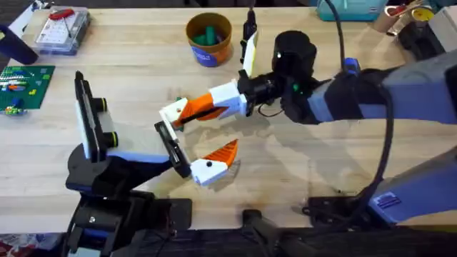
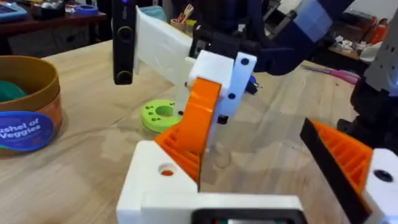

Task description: Pick up the gripper from the table and insert it into the empty holder that is missing its gripper. Then pick up a screw, insert it into the mounting hole, and use the screwdriver to tighten it. Finally, clean up the table by picking up the vegetable and placing it into the bucket.

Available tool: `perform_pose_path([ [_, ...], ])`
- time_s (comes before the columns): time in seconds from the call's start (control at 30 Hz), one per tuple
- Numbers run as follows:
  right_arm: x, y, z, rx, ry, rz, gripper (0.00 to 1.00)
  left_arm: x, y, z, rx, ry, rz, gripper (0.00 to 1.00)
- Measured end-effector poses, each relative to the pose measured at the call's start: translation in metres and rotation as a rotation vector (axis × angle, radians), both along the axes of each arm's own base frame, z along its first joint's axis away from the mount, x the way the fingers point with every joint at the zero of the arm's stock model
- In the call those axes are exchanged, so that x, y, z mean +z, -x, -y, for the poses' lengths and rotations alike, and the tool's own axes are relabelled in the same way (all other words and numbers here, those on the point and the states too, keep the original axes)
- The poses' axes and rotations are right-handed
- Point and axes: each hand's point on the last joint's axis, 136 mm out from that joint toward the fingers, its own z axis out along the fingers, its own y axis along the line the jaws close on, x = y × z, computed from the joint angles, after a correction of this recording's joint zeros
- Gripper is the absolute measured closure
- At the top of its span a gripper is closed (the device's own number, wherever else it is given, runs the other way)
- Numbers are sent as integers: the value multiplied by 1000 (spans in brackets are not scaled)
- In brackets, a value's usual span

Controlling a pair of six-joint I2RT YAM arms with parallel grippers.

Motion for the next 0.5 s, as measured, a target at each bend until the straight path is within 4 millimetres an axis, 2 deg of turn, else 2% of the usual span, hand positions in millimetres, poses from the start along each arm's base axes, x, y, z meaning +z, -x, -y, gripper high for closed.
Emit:
perform_pose_path([
  [0.5, 7, -1, -2, 60, -23, 21, 987, 3, -1, -1, 3, 1, 23, 10],
])
